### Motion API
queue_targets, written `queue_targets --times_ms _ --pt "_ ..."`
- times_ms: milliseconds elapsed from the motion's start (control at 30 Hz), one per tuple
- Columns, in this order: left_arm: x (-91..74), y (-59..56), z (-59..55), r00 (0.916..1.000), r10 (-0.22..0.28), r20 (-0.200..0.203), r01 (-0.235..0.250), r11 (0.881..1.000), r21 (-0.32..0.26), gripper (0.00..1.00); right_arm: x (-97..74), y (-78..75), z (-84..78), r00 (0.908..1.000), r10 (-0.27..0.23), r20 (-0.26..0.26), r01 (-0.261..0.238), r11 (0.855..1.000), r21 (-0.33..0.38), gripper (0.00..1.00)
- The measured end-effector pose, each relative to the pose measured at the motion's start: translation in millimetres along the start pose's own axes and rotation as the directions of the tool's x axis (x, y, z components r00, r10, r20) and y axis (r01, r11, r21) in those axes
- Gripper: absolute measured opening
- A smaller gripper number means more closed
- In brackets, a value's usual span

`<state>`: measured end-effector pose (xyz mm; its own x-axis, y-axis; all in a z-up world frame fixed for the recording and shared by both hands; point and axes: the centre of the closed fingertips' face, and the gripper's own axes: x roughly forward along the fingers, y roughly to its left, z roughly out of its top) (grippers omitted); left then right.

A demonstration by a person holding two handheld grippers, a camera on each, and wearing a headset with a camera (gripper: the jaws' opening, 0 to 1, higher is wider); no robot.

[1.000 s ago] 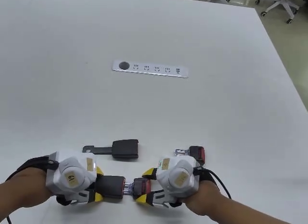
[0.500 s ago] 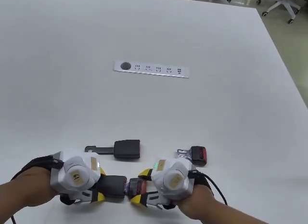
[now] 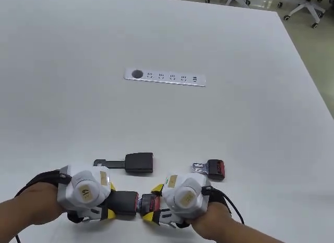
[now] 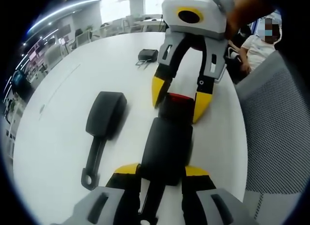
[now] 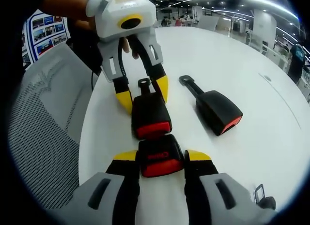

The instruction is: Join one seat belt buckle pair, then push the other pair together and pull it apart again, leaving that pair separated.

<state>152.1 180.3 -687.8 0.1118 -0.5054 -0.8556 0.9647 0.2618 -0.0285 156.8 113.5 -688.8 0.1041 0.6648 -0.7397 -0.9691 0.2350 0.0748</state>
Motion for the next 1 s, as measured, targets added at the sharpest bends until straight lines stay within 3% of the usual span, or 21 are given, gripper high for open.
queue_targets --times_ms 200,333,533,700,1000 --pt "0.9 1.6 -2.1 0.9997 -0.022 0.003 0.022 0.998 0.051 0.33 0.6 1.2 -1.9 0.9992 0.018 -0.037 -0.019 0.999 -0.026 0.33" --pt "-0.8 2.0 -3.7 0.9984 -0.025 0.051 0.023 0.999 0.042 0.33 -0.4 3.8 -4.3 0.9991 0.026 -0.034 -0.027 0.999 -0.027 0.33" --pt "0.5 1.3 -6.8 0.9959 -0.053 0.073 0.048 0.996 0.074 0.32 -1.0 6.1 -5.7 0.9986 0.031 -0.042 -0.034 0.997 -0.071 0.32" --pt "1.2 -4.0 -6.6 0.9929 -0.095 0.071 0.087 0.99 0.11 0.31 -3.3 7.1 -8.9 0.9986 0.044 -0.028 -0.046 0.997 -0.056 0.32" --pt "3.7 -4.5 -8.1 0.9891 -0.114 0.093 0.103 0.988 0.113 0.3 -5.3 9.9 -9.1 0.9982 0.06 0.0 -0.06 0.998 -0.035 0.32"
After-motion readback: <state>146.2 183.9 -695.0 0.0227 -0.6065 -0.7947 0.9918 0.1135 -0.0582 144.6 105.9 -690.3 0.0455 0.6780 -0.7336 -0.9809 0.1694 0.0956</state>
